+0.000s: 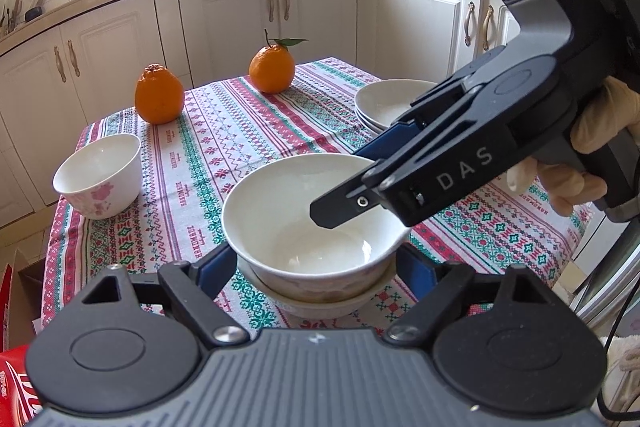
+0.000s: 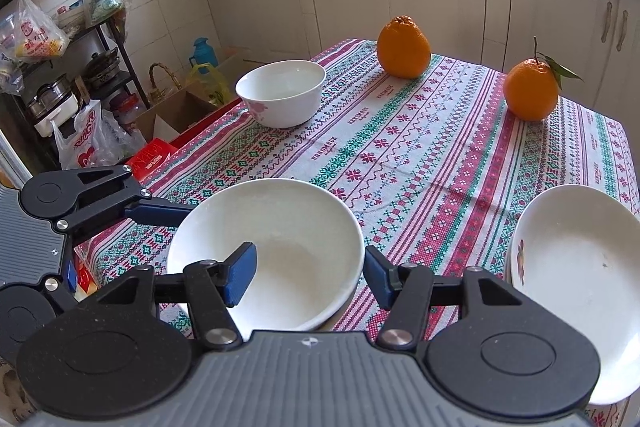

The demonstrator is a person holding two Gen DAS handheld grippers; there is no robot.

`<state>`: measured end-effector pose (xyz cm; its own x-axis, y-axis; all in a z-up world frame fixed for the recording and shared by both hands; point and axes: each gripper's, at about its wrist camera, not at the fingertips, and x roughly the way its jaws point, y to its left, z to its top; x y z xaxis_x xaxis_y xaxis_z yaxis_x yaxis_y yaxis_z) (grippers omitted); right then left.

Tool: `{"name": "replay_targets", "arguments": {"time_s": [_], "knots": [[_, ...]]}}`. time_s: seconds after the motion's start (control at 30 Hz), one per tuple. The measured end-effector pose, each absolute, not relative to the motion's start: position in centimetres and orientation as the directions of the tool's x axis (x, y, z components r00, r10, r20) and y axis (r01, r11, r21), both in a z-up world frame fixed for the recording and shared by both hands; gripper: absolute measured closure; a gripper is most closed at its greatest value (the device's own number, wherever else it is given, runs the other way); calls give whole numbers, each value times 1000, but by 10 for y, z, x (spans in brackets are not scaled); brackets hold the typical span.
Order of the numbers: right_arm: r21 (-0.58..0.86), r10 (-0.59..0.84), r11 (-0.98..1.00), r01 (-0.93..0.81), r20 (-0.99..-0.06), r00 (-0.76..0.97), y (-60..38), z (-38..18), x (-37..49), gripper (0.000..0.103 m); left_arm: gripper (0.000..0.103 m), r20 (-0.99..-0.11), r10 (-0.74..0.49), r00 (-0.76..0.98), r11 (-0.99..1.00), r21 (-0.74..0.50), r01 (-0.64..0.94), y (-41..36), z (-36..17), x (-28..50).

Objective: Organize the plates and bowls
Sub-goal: 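Lower the second bowl into the first bowl and open the right gripper, then withdraw the right gripper from the nested bowls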

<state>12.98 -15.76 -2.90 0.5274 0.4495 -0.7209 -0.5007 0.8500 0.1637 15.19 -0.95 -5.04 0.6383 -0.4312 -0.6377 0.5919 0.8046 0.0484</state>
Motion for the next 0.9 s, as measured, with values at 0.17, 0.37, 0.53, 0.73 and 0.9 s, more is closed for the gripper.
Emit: {"name": "replay_targets", "arguments": {"time_s": [0.17, 0.37, 0.53, 0.73, 0.9], "knots": [[136, 454, 841, -525, -704, 546, -152, -24, 124, 12, 12, -630, -423, 651, 800, 78, 595, -10, -48, 147], [103, 434, 840, -534, -718, 544, -144, -30, 118, 10, 12, -631, -416, 654, 804, 81, 589, -4, -47, 143], [85, 414, 848, -523, -723, 554, -141, -35, 113, 9, 12, -637, -406, 656, 812, 77, 578, 4, -48, 140], [77, 399, 858, -507, -722, 565, -142, -33, 111, 5, 12, -638, -392, 663, 819, 87, 568, 14, -48, 135], [72, 407, 857, -510, -701, 586, -145, -20, 110, 1, 11, -633, -361, 685, 833, 111, 542, 31, -46, 132]]}}
